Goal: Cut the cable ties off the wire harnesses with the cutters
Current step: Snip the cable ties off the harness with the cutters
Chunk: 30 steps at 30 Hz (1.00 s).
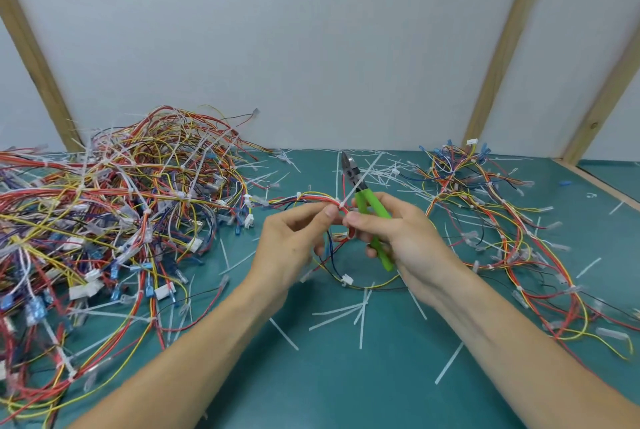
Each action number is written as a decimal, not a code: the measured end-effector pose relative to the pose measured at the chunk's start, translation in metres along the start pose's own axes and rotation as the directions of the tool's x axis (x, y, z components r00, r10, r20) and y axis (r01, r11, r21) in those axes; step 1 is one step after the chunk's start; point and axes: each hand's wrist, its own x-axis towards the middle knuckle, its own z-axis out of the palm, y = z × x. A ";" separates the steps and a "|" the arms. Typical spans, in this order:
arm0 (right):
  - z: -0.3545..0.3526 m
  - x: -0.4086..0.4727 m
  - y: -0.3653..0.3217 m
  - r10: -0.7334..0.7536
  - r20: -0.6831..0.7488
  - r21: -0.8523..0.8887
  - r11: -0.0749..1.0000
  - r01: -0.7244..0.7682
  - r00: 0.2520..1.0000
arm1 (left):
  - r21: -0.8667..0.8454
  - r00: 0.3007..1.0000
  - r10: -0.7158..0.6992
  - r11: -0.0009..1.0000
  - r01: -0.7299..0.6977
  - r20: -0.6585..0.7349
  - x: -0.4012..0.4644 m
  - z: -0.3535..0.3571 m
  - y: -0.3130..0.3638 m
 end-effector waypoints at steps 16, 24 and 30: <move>-0.001 0.001 0.002 -0.277 -0.120 -0.241 0.940 0.243 0.953 | -0.146 0.984 -0.015 0.989 -0.012 -0.177 0.010 -0.012 0.003; -0.012 0.000 0.003 -0.453 -0.130 -0.637 0.720 0.276 0.882 | -0.178 0.972 -0.031 0.984 -0.011 -0.233 0.011 -0.014 0.003; -0.016 0.000 0.002 -0.481 -0.078 -0.667 0.677 0.313 0.873 | -0.163 0.976 -0.012 0.986 -0.024 -0.216 0.011 -0.016 0.003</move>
